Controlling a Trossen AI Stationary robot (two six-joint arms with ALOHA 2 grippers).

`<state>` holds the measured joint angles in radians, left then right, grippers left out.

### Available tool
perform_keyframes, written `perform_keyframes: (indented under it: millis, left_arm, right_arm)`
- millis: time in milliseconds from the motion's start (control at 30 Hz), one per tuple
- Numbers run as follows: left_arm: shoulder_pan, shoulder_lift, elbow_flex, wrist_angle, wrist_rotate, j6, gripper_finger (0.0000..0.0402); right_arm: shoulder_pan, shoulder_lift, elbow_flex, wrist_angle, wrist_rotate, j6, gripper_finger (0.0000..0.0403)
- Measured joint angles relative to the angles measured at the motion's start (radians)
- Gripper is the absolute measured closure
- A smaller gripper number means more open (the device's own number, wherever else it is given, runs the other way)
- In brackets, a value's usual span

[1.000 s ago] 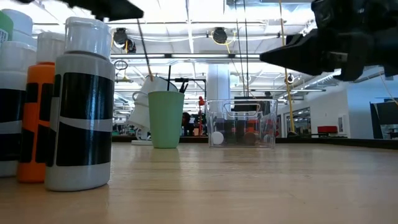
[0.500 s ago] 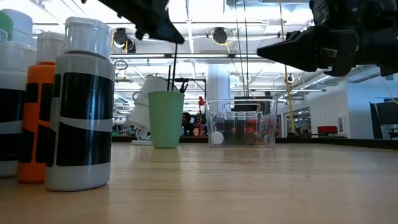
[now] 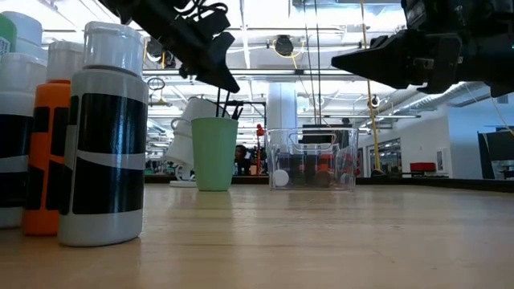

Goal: Pick & Place Paint Supplies
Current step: Put the gold paintbrush into the green cup, then put the gray paint bottle into the transparent bin

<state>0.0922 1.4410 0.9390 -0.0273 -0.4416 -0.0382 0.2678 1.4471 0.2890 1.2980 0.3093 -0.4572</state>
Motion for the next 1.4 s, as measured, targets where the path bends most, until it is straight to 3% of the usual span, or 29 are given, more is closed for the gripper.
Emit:
perform_keyframes:
  millis: [200,467,700,800,900,967,1033,1100,1167,1267,1400]
  left_arm:
    - [0.008,0.0,0.0,-0.021,0.0,-0.054,0.0379]
    - [0.005,-0.006,0.0,-0.038,0.0,-0.014,0.0297]
    - [-0.012,-0.111,-0.002,-0.152,0.03,0.0,0.0226]
    - [-0.043,-0.22,-0.001,-0.198,0.018,0.026,0.0213]
    - [-0.118,-0.382,0.002,-0.268,-0.072,0.036,0.0229]
    - [-0.182,-0.504,-0.005,-0.326,-0.143,0.075,0.026]
    - [-0.24,-0.63,-0.036,-0.268,-0.165,0.105,0.0306]
    - [-0.271,-0.74,-0.096,-0.232,-0.121,0.106,0.0361]
    - [-0.282,-0.829,-0.158,-0.231,0.01,0.099,0.0389]
    - [-0.284,-0.91,-0.321,-0.178,0.127,0.105,0.0389]
    - [-0.283,-0.962,-0.584,0.14,0.132,0.191,0.0398]
  right_arm:
    - [0.0,0.0,0.001,-0.005,0.0,0.008,0.0399]
    - [0.0,0.0,0.001,-0.015,-0.001,0.011,0.0399]
    - [0.0,0.0,0.001,-0.016,-0.001,0.051,0.0399]
    - [0.0,0.0,0.001,-0.019,-0.001,0.051,0.0399]
    - [0.0,0.001,0.001,-0.024,-0.001,0.056,0.0399]
    - [0.0,0.0,0.001,-0.028,-0.001,0.074,0.0399]
    - [0.002,0.001,0.002,-0.044,-0.001,0.095,0.0399]
    - [0.002,0.001,0.002,-0.046,-0.001,0.104,0.0399]
    - [0.002,0.0,0.002,-0.045,-0.004,0.109,0.0399]
    - [0.002,0.0,0.002,-0.043,-0.03,0.161,0.0399]
    - [0.002,0.0,0.002,-0.003,-0.108,0.207,0.0399]
